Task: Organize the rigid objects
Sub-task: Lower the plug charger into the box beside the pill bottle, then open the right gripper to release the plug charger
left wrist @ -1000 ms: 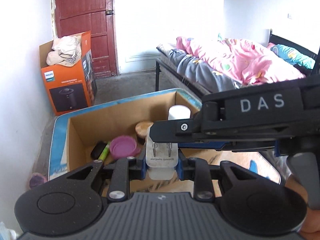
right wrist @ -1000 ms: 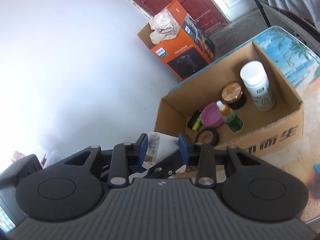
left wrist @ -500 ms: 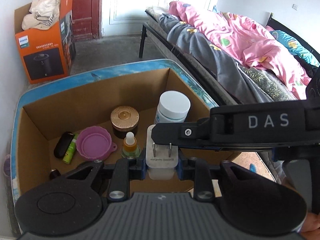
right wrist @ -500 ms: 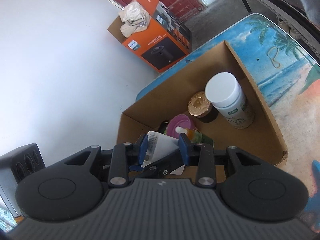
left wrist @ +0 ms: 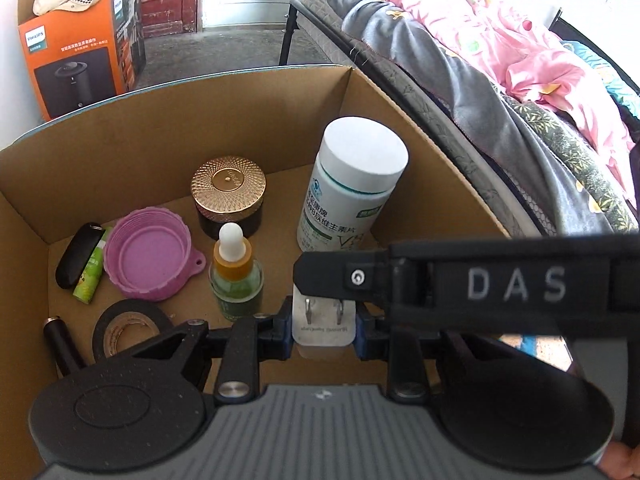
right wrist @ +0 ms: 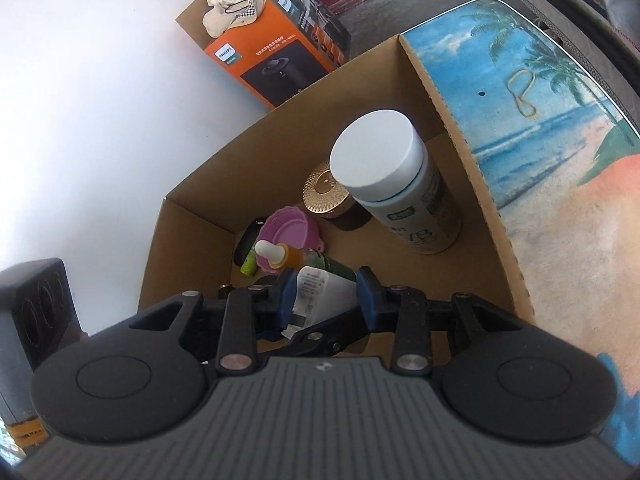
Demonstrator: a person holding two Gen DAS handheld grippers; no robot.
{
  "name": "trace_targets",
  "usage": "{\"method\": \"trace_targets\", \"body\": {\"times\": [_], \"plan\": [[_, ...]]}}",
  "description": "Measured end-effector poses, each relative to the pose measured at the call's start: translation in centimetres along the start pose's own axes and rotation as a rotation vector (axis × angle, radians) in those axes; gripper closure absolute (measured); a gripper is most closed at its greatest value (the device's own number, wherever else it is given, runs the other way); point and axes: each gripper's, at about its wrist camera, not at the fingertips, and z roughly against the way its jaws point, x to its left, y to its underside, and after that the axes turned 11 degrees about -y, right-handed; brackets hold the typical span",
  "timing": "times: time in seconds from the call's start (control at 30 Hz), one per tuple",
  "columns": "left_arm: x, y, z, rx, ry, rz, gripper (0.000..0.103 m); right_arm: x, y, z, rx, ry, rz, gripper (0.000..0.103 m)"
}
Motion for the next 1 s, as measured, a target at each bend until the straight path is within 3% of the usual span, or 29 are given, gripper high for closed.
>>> {"method": "trace_targets", "body": {"times": [0.67,0.83,0.93,1.0], "plan": [[-0.1,-0.8,0.4,-0.027,-0.008,0.013,0.071,0.8,-0.8,0.7,-0.039,-0.005,0.038,0.070],[-0.1,0.0,3.0,-0.087,-0.002,0.002,0.054,2.0,-0.4,3.3,-0.103,-0.047,0.044,0.069],[-0.2,1.0,5.6,-0.149,-0.002,-0.005,0.040,3.3,0.5,5.9,-0.173,-0.063,0.073,0.062],[-0.2,1.8,7.6,-0.198,-0.016,-0.007,0.025,4.1,1.4,7.8,-0.226,-0.065,0.099,0.057]]}}
